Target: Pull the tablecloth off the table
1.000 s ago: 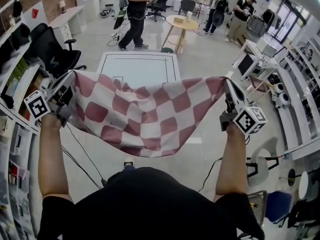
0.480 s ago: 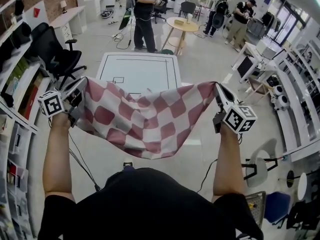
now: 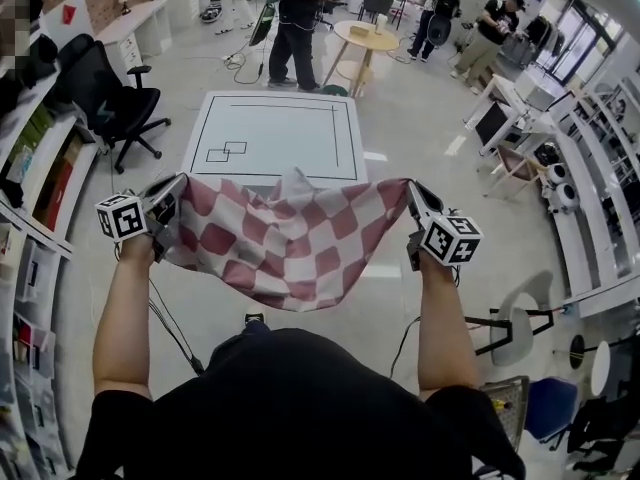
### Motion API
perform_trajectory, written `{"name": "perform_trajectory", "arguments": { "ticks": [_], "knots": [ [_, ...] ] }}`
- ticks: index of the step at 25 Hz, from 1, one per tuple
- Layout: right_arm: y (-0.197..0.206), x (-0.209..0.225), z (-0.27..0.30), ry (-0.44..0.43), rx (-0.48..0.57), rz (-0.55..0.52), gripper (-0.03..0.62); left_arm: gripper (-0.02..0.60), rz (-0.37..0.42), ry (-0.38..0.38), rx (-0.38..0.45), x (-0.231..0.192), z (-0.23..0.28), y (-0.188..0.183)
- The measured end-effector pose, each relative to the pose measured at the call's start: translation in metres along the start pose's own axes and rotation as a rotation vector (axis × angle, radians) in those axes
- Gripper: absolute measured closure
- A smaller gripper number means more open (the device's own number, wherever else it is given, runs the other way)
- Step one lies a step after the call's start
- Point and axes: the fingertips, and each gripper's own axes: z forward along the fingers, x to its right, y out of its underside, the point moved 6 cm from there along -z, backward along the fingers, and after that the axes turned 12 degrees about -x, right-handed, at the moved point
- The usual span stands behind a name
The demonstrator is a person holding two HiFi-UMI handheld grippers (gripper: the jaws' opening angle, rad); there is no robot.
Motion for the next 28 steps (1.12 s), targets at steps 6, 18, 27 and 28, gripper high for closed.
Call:
{"name": "perform_trajectory", "arguments": {
  "ticks": [6, 18, 27, 28],
  "knots": [
    [0.066, 0.005, 0.035, 0.004, -0.116, 0.037, 0.565, 0.558, -0.056, -0.029, -0.119, -0.033, 0.031, 0.067],
    [0.135, 0.027, 0.064, 0.005, -0.224, 0.075, 0.565, 0.558, -0.11, -0.031, -0.186, -0.048, 0.07, 0.128],
    [0.143, 0.029, 0.064, 0.007, -0.24, 0.088, 0.565, 0.558, -0.129, -0.046, -0.186, -0.049, 0.075, 0.131],
    [0.142, 0.03, 0.062, 0.009, -0.238, 0.089, 0.565, 0.558, -0.13, -0.044, -0.183, -0.048, 0.074, 0.13]
  ]
}}
